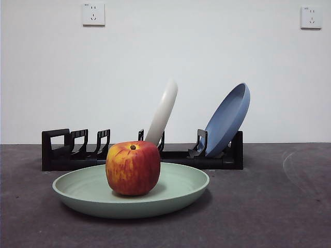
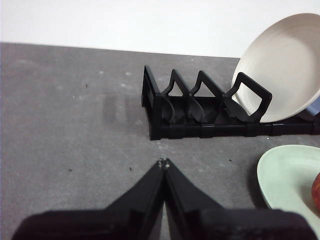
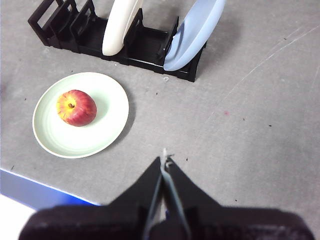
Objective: Take the green plate from the plate rack,put the plate on the table,take the apple from the table,put the apple in the plate
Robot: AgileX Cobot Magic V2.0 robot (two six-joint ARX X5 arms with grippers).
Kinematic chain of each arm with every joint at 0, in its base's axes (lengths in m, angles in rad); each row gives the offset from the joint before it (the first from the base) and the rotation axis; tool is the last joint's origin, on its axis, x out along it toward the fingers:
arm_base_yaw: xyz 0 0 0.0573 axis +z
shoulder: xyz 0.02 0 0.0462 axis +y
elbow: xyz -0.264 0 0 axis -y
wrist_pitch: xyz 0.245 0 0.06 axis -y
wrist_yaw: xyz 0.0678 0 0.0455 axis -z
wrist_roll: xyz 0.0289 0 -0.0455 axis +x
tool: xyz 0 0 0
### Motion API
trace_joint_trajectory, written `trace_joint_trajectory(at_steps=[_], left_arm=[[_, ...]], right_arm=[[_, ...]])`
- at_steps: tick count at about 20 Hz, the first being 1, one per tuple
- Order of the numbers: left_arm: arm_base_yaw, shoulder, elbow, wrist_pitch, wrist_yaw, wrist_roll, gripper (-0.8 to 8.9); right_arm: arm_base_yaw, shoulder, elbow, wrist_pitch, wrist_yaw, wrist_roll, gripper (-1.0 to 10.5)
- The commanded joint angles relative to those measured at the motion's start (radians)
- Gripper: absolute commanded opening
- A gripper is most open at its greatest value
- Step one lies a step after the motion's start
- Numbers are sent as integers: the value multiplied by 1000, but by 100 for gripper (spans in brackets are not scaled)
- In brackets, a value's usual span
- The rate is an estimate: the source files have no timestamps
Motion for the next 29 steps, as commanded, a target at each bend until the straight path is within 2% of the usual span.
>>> trace_joint_trajectory(at_steps=[1, 20, 22, 24, 26, 28, 29], left_arm=[[3, -2, -8, 10, 0, 37, -3], [3, 10, -8, 10, 0, 37, -3], [3, 10, -8, 10, 0, 37, -3], [3, 10, -8, 10, 0, 37, -3], [3, 10, -8, 10, 0, 37, -3], [3, 10, -8, 10, 0, 37, -3], [3, 10, -8, 10, 0, 37, -3]], right_arm=[[3, 0, -6, -21, 4, 11, -16], [3, 0, -6, -21, 4, 11, -16], [-10, -5, -6, -21, 19, -37, -16], [-76, -26, -19, 9, 77, -88, -16], [-193, -67, -86, 143, 82, -175, -16], [-345, -127, -216, 354, 43, -270, -16], [-433, -161, -305, 482, -23, -324, -16]])
